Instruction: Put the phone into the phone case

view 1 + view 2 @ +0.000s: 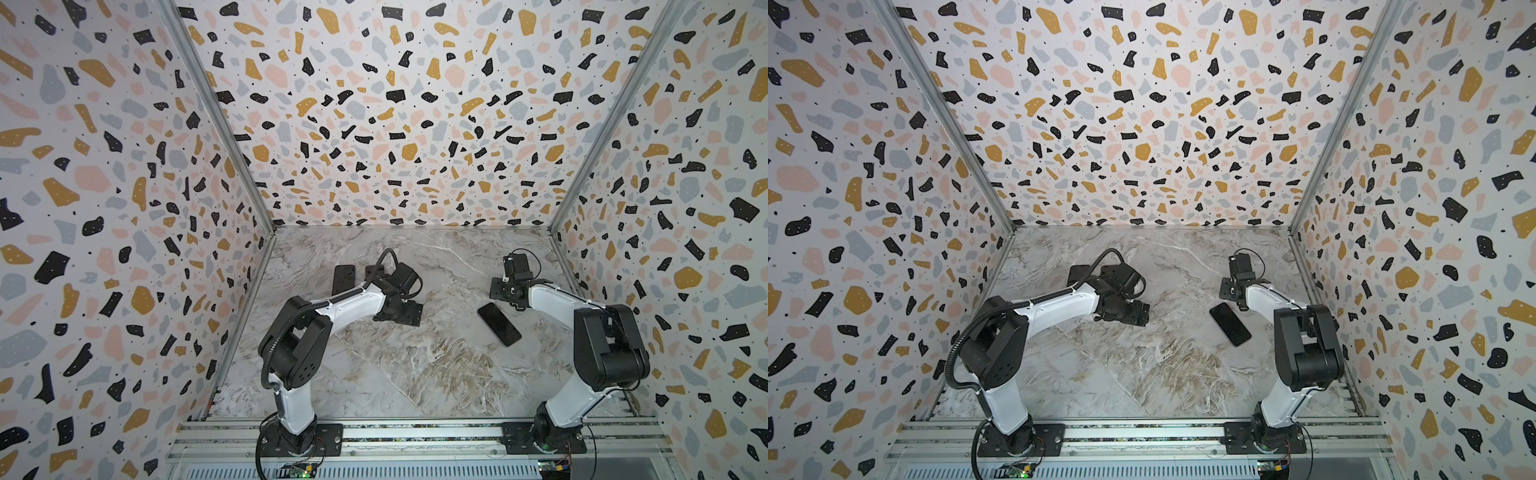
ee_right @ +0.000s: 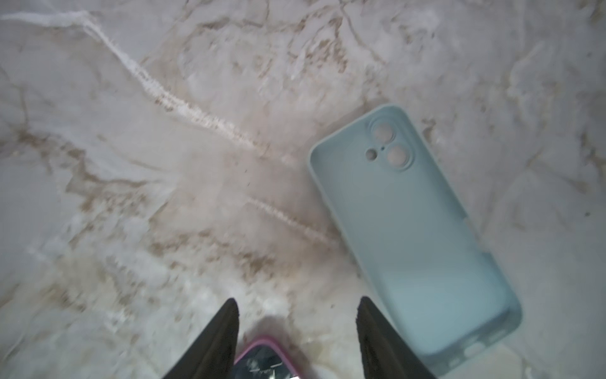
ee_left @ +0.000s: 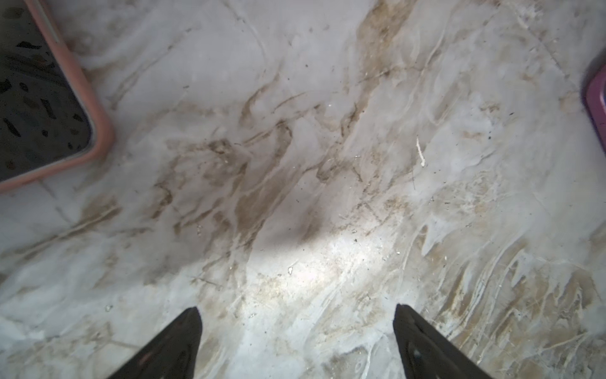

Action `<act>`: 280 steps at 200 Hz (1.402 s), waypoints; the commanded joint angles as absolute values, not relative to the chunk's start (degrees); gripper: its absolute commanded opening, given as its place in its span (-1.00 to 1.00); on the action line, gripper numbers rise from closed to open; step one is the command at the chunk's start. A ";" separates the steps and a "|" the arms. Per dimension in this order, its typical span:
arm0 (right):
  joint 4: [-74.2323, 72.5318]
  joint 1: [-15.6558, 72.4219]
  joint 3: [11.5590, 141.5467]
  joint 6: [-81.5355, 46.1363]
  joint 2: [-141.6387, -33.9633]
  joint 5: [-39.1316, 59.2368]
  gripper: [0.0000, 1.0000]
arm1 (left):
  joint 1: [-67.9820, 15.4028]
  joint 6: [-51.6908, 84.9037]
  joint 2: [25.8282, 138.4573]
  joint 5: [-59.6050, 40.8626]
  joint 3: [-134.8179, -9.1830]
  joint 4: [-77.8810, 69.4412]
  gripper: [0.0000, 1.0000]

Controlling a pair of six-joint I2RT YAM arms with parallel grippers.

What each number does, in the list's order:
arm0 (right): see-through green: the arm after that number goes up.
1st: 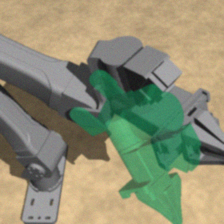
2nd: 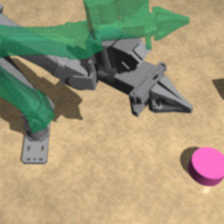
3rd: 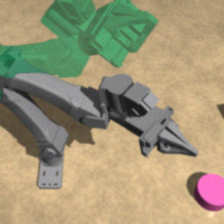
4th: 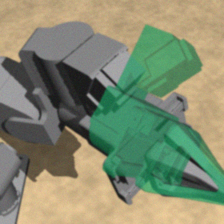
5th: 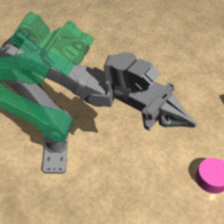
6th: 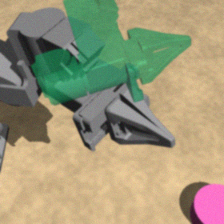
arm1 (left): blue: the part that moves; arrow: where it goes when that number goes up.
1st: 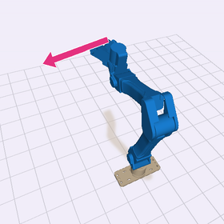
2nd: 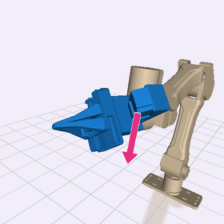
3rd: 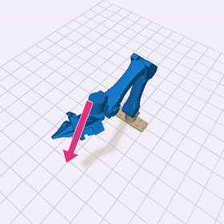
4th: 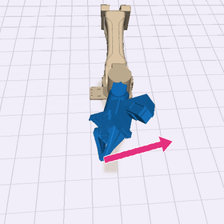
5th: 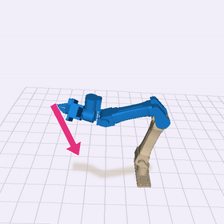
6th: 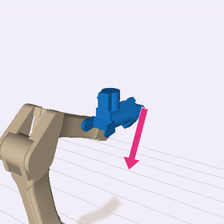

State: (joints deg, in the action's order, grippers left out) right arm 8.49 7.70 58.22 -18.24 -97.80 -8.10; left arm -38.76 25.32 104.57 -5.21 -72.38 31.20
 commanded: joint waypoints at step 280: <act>23.07 4.90 65.78 -18.39 -93.56 -4.40 -1.00 | -39.55 27.51 100.56 -10.37 -70.23 26.27 0.82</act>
State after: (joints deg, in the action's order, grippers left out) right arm 18.04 0.49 66.17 -17.52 -101.41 -1.39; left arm -39.27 26.81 103.72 -10.66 -71.96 26.65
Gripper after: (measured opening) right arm 0.041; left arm 0.909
